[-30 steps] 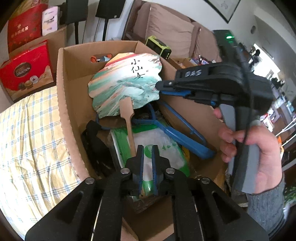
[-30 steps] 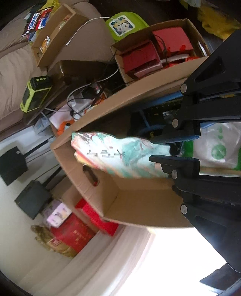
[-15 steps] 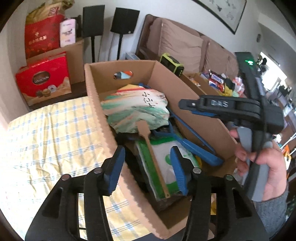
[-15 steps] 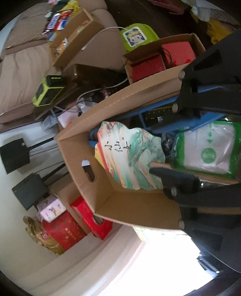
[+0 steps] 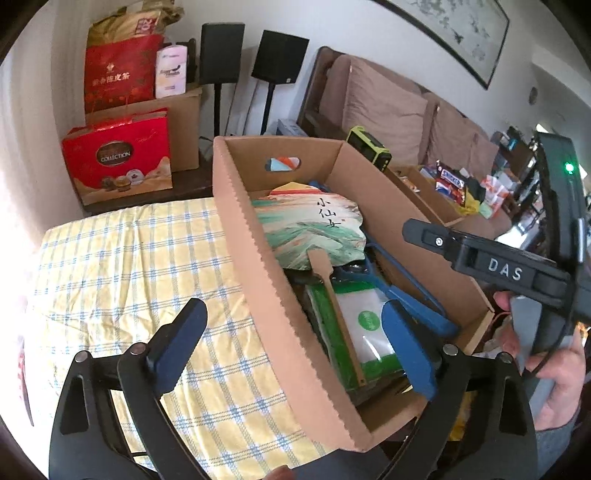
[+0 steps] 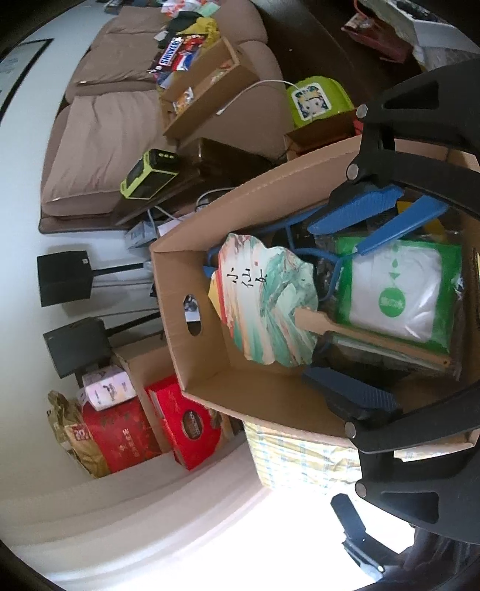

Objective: Organize objects
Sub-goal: 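Lower the fan into the box and open the left tool, then withdraw the left tool from the box back toward the table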

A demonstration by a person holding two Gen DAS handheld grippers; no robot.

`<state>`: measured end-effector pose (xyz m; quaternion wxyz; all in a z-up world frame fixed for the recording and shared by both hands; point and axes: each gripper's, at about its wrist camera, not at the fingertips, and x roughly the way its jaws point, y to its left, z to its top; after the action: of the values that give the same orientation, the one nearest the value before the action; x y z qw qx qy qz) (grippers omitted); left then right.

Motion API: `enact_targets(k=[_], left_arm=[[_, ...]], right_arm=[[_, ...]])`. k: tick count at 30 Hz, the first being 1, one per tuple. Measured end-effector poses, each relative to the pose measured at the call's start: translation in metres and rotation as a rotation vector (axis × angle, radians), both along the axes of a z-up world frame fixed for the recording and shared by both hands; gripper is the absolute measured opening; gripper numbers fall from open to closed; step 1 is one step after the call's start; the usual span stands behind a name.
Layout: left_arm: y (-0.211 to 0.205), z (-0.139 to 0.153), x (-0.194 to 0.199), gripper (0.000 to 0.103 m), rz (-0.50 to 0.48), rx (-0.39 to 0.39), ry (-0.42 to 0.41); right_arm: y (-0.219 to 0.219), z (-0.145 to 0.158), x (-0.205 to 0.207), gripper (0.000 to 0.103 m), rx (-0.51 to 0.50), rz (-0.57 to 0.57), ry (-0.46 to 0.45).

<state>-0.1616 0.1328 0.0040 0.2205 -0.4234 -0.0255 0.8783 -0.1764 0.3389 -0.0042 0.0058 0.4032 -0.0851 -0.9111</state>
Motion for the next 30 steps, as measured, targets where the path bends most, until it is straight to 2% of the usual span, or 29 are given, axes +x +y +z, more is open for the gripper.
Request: enact_targets(k=[3,15,20,30], left_arm=[[-0.003,0.001,0.004,0.103,0.011,-0.015,0.013],[-0.02,-0.005,0.02,0.103,0.052,-0.034,0.013],[-0.031,-0.007,0.028,0.103,0.074,-0.053,0.005],[-0.074,-0.014,0.045,0.103,0.227,-0.039,-0.009]], right_arm=[[-0.005,0.0,0.005,0.08,0.037,-0.012,-0.002],[-0.024,-0.001,0.037,0.091,0.076,0.011,0.02],[-0.031,-0.001,0.048,0.101,0.077,0.013,0.035],[-0.043,0.003,0.07,0.103,0.105,-0.002,0.076]])
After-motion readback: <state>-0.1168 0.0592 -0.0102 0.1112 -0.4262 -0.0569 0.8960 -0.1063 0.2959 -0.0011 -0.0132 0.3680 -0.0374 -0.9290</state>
